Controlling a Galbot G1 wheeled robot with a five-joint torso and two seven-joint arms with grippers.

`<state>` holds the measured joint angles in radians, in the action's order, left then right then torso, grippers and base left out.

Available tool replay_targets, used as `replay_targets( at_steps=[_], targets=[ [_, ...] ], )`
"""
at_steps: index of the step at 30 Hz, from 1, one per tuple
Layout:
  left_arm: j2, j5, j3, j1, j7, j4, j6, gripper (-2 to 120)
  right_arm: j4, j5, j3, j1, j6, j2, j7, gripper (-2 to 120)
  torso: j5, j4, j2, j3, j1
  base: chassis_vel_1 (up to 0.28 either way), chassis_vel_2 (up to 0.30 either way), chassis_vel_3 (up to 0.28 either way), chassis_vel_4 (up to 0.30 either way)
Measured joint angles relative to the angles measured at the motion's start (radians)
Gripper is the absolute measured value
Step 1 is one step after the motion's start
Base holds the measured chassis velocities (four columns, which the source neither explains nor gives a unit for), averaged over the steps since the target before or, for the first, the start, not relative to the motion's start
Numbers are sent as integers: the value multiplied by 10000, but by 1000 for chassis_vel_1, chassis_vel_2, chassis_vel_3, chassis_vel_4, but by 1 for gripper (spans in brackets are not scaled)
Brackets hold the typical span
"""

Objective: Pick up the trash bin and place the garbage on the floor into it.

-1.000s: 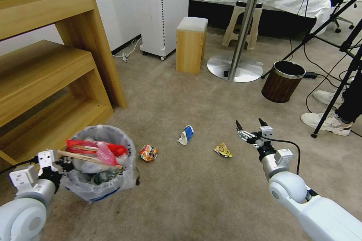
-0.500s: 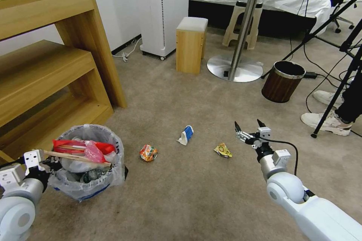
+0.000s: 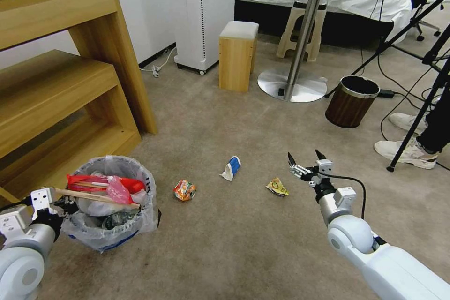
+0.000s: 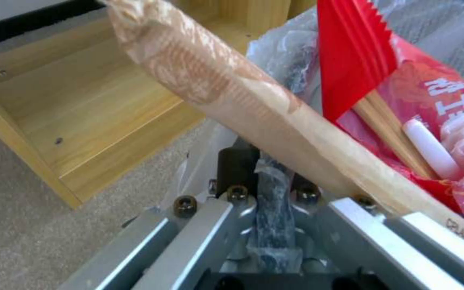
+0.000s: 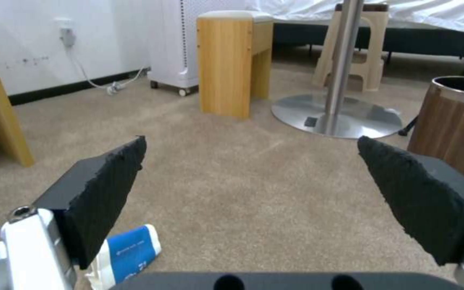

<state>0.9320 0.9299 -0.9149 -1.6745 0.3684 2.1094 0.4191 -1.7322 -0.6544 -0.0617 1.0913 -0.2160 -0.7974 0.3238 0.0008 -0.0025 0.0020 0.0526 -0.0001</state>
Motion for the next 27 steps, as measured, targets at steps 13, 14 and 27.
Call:
replay_targets(
  at_steps=[13, 14, 27],
  targets=[
    [-97, 84, 21, 35, 12, -9, 126, 0, 39, -2, -12, -7, 11, 4, -14, 100, -1, 0, 0, 0, 0, 0, 0, 0, 0],
    [-134, 143, 14, 55, 38, -25, 180, 0, 35, -4, -8, -9, 23, 1, -12, 100, -1, 0, 0, 0, 0, 0, 0, 0, 0],
    [-925, 936, -294, 15, 268, -41, 1321, 0, 35, 36, -69, 88, 43, 1, -6, 100, 0, -3, 0, 0, 0, 0, 0, 0, 0]
  ],
)
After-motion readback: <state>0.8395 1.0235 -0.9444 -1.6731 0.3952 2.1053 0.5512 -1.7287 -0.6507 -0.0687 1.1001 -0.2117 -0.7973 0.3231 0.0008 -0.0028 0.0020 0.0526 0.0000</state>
